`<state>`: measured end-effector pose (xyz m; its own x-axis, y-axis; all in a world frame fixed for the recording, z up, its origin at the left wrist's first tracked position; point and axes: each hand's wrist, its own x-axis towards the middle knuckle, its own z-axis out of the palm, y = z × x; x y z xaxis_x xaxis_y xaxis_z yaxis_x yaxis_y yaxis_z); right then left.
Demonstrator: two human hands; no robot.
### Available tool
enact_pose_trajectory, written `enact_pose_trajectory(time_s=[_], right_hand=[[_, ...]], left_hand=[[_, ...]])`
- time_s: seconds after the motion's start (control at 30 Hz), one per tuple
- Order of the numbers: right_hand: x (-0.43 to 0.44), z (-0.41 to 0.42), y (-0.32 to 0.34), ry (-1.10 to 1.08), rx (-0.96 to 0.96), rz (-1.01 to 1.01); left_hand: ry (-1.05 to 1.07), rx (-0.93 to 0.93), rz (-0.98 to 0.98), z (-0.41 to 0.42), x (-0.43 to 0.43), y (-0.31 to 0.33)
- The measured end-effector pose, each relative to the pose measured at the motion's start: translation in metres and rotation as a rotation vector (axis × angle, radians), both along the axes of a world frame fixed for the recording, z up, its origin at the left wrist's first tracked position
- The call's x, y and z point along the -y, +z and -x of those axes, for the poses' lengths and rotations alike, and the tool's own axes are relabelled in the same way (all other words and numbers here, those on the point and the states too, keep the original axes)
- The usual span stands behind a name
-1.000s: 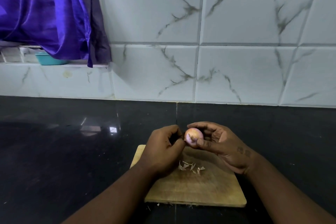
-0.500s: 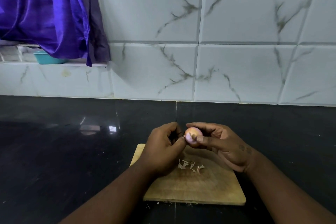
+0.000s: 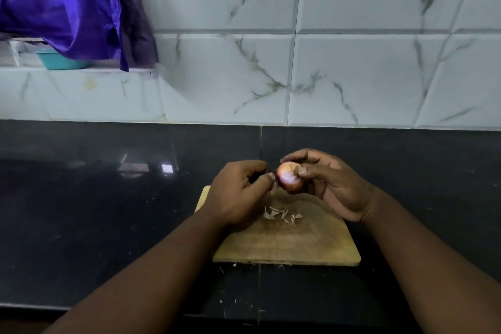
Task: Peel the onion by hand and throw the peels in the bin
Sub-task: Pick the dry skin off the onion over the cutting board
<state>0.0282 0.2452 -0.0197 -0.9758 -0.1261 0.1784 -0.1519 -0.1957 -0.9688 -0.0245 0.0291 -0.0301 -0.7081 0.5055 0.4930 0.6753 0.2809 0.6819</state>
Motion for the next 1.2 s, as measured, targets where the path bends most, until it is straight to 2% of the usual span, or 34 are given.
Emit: enact_pose_trajectory(time_s=[0.27,0.47,1.2], right_hand=[[0.0056,-0.0045,0.0039,-0.004,-0.031,-0.062],[0.0070,-0.0018,0.0066,0.043,-0.011,0.068],[0.0072,-0.0027,0.0062,-0.005,-0.053,0.013]], left_hand=[[0.017,-0.123,-0.009,-0.0025,-0.0031,0.0031],[0.019,-0.238,-0.006,0.0018,-0.0033,0.0065],[0.057,-0.286,-0.004,-0.0012,-0.0054,0.0058]])
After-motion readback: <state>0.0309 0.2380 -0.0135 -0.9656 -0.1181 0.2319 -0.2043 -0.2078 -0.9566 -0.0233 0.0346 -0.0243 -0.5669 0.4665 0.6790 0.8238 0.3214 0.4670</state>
